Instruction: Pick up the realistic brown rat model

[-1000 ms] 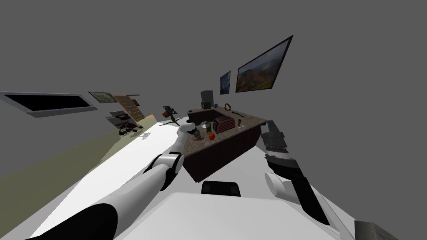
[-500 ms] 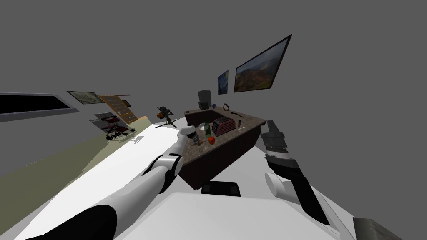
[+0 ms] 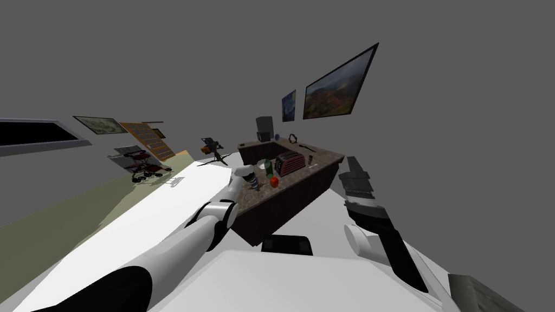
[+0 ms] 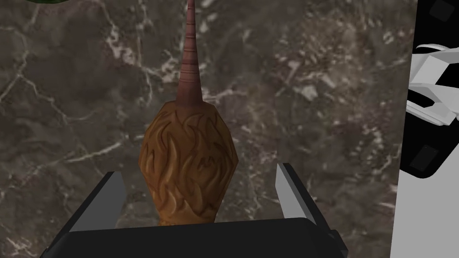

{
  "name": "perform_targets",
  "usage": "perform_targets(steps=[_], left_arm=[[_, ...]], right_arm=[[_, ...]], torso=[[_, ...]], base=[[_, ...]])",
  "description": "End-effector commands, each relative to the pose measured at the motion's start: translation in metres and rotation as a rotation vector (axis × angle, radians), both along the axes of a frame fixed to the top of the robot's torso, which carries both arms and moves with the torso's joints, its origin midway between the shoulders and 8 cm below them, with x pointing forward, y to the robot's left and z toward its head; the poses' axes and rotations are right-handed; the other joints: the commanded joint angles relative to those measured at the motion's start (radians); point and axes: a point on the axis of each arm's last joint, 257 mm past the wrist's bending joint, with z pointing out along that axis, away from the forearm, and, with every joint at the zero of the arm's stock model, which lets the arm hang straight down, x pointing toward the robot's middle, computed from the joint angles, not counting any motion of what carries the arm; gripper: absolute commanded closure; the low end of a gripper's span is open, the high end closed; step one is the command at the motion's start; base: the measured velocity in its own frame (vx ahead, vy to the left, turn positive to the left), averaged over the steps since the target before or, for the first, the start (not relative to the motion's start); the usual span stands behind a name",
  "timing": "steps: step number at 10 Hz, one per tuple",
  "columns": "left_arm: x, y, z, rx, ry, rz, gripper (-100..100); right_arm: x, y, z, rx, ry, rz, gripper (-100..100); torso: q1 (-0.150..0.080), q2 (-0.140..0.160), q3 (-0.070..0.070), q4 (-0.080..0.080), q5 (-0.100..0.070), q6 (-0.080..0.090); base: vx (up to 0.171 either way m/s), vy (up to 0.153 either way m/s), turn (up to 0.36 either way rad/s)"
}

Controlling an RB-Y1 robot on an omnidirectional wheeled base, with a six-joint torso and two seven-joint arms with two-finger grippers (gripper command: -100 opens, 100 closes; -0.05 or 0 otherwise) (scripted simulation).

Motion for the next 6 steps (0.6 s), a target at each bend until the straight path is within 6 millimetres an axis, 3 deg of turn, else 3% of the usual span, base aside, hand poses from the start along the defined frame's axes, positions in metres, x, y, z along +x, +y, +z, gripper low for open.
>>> perform_targets(steps=[1, 6], left_arm=[[0.002, 0.006, -0.004, 0.000, -0.003, 0.009, -100], [0.007, 0.023, -0.016, -0.001, -0.004, 0.038, -100]], right_arm=[[0.000, 0.000, 0.000, 0.000, 0.000, 0.000, 0], [0.000, 0.000, 0.000, 0.000, 0.000, 0.000, 0]], torso=[[0.000, 0.000, 0.000, 0.000, 0.000, 0.000], [0.000, 0.000, 0.000, 0.000, 0.000, 0.000]], base=[[-0.023, -0.010, -0.072], [-0.020, -0.009, -0.056]])
